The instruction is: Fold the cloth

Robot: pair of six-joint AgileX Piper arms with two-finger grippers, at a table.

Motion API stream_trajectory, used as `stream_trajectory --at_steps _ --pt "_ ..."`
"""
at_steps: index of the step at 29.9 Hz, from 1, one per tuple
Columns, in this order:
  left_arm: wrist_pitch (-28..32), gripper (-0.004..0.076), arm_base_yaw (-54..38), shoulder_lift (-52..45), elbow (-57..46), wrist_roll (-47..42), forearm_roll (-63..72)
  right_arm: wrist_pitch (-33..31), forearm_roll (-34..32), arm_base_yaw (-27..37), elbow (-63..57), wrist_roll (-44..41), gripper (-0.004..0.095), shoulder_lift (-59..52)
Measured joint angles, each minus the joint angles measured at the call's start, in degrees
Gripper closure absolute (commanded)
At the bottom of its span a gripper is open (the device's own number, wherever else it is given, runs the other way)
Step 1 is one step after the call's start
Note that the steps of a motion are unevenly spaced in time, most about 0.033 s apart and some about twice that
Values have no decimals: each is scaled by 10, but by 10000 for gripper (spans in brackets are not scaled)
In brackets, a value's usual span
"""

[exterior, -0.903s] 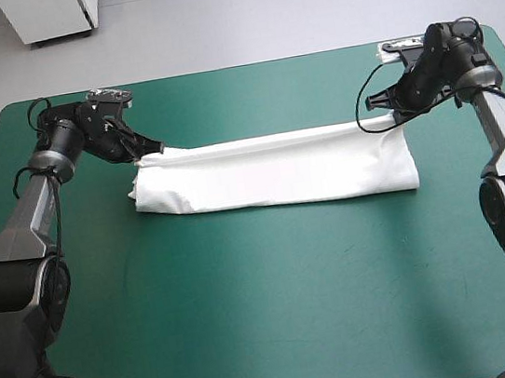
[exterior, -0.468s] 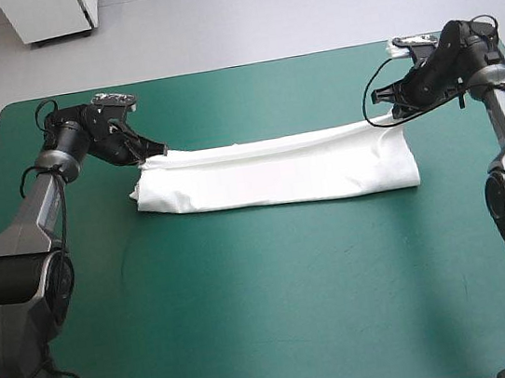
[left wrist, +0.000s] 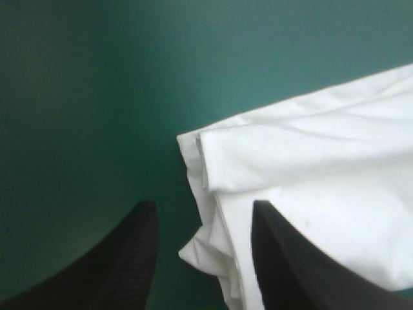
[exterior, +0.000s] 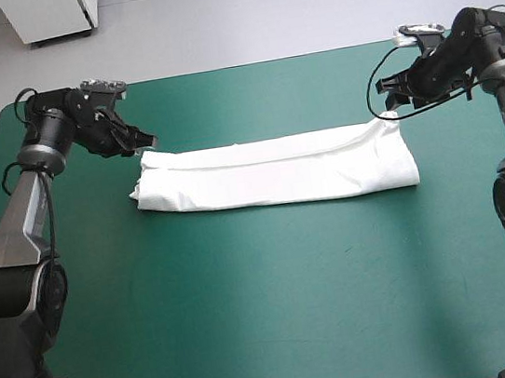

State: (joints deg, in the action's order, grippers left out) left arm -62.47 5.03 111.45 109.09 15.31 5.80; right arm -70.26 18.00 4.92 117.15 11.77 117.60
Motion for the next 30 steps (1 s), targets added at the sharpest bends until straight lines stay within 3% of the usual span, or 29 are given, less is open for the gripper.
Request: stream_trajectory --at_steps 5,7,10,12,22,30 --pt "-17 377 1 -85 20 2 42 -5 3 15 0 0 377 -84" --pt "-22 465 7 -111 21 8 84 -7 3 15 0 -1 429 -128" --pt "-30 724 24 -129 22 31 136 -12 6 15 0 -1 704 -190" --pt "-36 730 38 -130 22 47 156 -12 6 15 -10 0 919 -223" --pt "-47 731 92 -91 22 65 185 -12 -62 15 -217 17 927 -365" --pt "-29 731 118 12 22 84 245 5 -107 15 -290 17 927 -379"
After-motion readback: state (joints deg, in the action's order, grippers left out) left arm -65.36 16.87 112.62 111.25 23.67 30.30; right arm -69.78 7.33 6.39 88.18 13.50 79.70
